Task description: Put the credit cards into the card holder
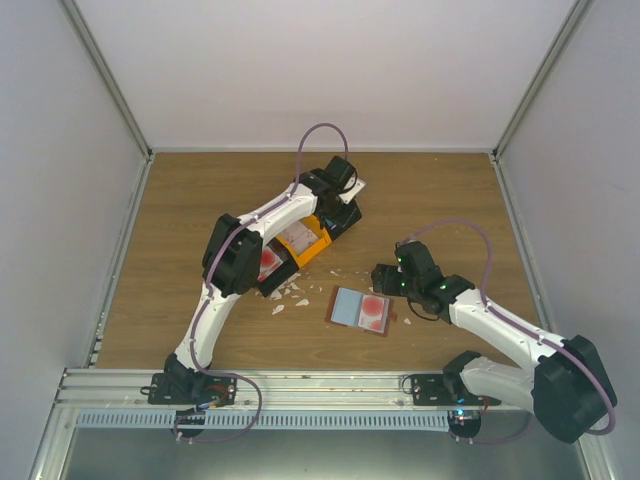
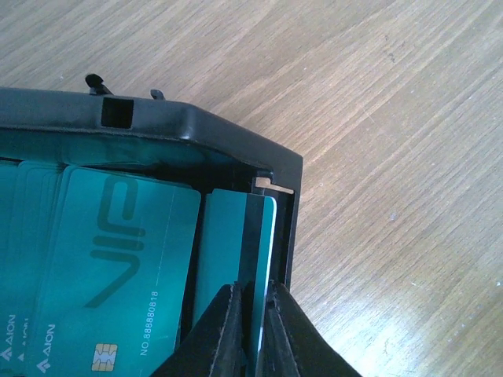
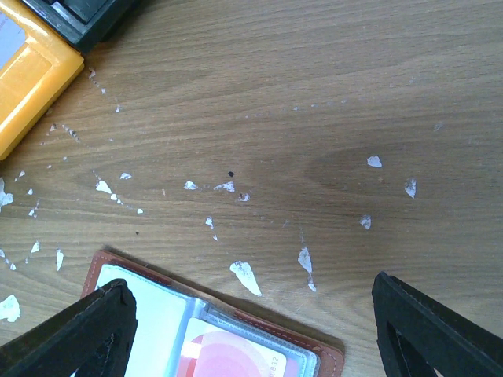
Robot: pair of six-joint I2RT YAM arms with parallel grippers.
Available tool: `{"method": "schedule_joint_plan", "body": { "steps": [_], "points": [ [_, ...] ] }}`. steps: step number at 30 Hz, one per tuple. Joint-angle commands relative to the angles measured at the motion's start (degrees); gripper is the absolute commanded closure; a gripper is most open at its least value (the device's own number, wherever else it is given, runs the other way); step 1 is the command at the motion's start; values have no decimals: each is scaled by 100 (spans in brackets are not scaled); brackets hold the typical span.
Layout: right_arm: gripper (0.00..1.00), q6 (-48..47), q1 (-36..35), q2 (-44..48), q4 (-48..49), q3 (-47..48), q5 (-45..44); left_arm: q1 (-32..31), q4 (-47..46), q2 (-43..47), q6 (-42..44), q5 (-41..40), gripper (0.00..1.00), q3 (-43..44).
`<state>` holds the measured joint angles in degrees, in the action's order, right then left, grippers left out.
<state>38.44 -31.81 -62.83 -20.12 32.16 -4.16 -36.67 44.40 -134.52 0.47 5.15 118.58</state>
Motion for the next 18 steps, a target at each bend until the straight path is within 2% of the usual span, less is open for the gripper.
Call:
{"method": "schedule_joint_plan", "body": {
  "steps": [1,11,18],
  "points": [
    [18,63,52,69,-8,-17,-63,-60,-22,356,-30,62,88,-94],
    [18,55,51,77,-18,-4,-78,-60,-95,482,-32,12,99,-231],
    [18,34,47,189,-55,93,-88,-60,-140,710,-30,-304,100,-270]
  ]
}}
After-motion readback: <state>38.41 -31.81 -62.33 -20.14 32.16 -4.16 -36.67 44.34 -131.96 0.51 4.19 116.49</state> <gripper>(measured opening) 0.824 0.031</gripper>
